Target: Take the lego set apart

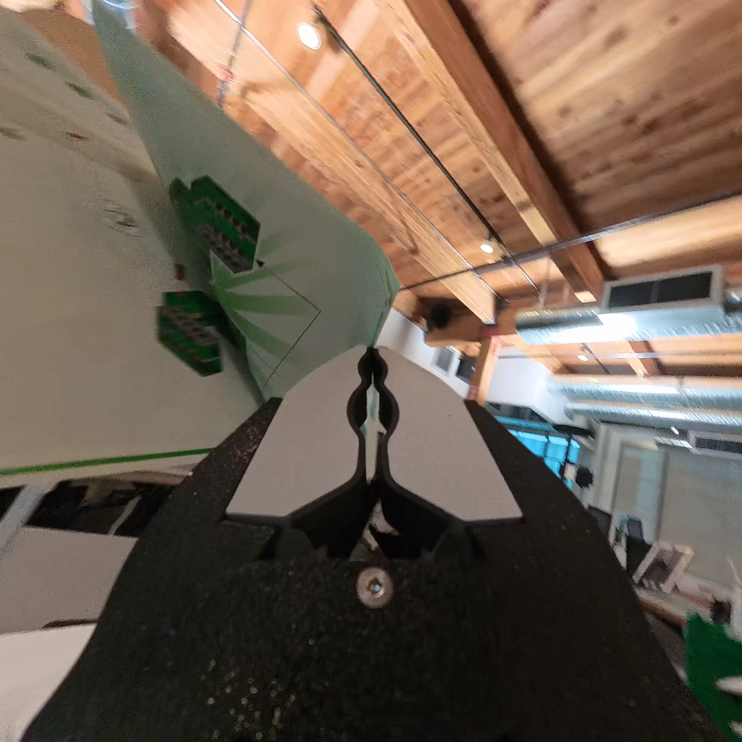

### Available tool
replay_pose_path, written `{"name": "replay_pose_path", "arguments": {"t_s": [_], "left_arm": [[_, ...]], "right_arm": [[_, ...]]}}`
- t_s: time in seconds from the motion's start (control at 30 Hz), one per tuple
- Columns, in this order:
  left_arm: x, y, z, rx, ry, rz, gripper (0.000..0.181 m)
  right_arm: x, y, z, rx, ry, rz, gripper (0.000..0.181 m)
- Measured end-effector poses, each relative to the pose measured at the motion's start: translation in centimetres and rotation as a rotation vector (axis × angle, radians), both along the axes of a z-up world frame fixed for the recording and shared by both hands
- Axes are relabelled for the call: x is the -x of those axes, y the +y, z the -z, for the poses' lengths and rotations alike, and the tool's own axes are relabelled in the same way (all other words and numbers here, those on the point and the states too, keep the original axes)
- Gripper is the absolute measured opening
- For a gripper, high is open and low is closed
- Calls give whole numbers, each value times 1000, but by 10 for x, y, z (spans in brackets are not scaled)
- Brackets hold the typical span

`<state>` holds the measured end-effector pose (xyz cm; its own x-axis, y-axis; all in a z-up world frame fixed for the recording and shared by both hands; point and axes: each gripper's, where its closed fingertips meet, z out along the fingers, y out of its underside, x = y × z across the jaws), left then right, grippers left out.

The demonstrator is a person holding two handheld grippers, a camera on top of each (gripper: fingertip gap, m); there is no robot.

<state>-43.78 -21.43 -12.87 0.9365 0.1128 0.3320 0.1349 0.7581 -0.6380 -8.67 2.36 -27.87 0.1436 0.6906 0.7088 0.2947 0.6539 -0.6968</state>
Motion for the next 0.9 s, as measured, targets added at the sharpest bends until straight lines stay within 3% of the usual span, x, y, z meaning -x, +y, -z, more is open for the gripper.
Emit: {"name": "replay_pose_path", "arguments": {"t_s": [0.13,0.23,0.37,0.5,0.6,0.7,0.8,0.9], "left_arm": [[-30,22,-7,87,155,153,0],[-43,32,-6,155,227,207,0],[-64,43,-2,237,317,305,0],[-73,50,1,279,359,322,0],[-81,57,6,321,384,353,0],[-81,65,13,388,409,316,0],[-86,72,23,461,406,374,0],[-95,70,30,512,360,545,37]], "right_arm": [[7,-6,-8,111,84,-28,29],[39,-41,-24,296,131,-194,30],[109,-98,-83,496,180,-489,36],[182,-146,-141,815,202,-762,56],[226,-161,-166,1012,281,-861,64],[259,-157,-179,1193,396,-861,64],[283,-156,-175,1315,408,-862,64],[293,-162,-168,1429,406,-937,72]]}}
